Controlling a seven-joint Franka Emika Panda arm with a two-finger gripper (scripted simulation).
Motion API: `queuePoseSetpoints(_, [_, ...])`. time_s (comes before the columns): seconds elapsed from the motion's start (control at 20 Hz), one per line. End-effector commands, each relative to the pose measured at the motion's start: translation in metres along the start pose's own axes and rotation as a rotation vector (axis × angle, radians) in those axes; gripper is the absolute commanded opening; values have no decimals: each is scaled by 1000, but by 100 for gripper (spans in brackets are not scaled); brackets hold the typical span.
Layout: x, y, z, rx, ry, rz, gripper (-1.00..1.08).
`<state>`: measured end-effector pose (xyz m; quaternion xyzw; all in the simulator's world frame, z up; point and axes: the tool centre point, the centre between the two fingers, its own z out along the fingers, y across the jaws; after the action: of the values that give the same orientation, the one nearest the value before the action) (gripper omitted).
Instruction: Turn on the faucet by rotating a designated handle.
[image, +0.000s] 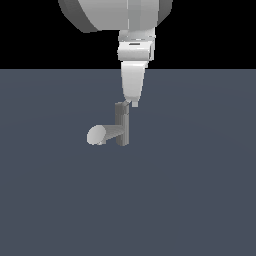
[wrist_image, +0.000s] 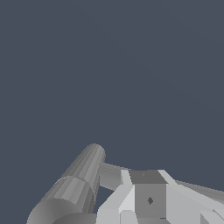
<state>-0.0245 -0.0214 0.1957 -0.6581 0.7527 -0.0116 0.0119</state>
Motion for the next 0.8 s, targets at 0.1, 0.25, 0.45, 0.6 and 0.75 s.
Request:
queuePoseSetpoints(0.1, [-9,4,3,-7,-4,-3,-100])
queuePoseSetpoints(0.25, [-28,8,6,-13,-2,-6,-100])
queuePoseSetpoints(0.45, [-53,14,9,-23,0,-10,-100])
queuePoseSetpoints(0.6, [-73,19,12,-30,2,-13,-100])
queuePoseSetpoints(0.75, [-48,7,2,-7,-3,36,-100])
